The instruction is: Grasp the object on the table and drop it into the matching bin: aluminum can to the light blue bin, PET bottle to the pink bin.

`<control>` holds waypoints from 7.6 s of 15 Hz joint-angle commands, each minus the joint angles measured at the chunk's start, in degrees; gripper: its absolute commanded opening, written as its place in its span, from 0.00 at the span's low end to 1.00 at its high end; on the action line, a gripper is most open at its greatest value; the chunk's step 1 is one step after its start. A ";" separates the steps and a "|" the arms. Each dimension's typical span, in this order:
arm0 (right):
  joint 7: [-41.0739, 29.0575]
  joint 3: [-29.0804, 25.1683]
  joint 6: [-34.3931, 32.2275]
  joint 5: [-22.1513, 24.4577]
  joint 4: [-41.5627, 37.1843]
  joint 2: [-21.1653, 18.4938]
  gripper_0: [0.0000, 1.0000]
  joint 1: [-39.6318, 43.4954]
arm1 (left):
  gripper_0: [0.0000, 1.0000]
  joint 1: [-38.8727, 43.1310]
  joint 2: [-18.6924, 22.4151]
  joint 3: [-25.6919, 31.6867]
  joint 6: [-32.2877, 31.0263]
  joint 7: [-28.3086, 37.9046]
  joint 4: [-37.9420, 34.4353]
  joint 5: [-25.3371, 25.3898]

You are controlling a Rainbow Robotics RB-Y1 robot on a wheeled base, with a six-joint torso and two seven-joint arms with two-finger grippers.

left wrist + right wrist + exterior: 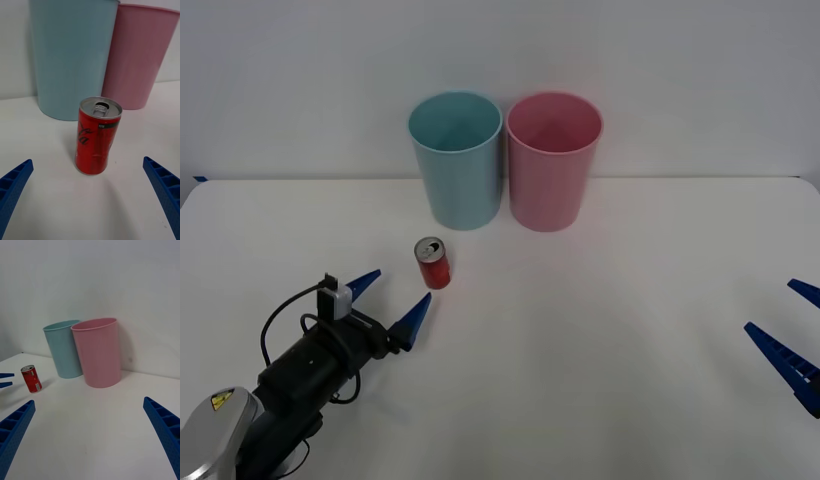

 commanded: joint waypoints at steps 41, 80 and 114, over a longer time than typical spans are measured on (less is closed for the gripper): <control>0.00 0.00 0.00 0.00 0.00 0.00 1.00 0.00 | 0.00 -18.20 6.18 -2.69 5.70 -2.37 16.50 7.95; 0.00 0.00 0.00 0.00 0.00 0.00 1.00 0.00 | 0.00 -48.88 12.69 -3.57 2.36 33.49 18.17 -9.28; 0.00 0.00 0.00 0.00 0.00 0.00 1.00 0.00 | 1.00 -36.13 15.50 1.53 2.10 26.28 9.73 0.48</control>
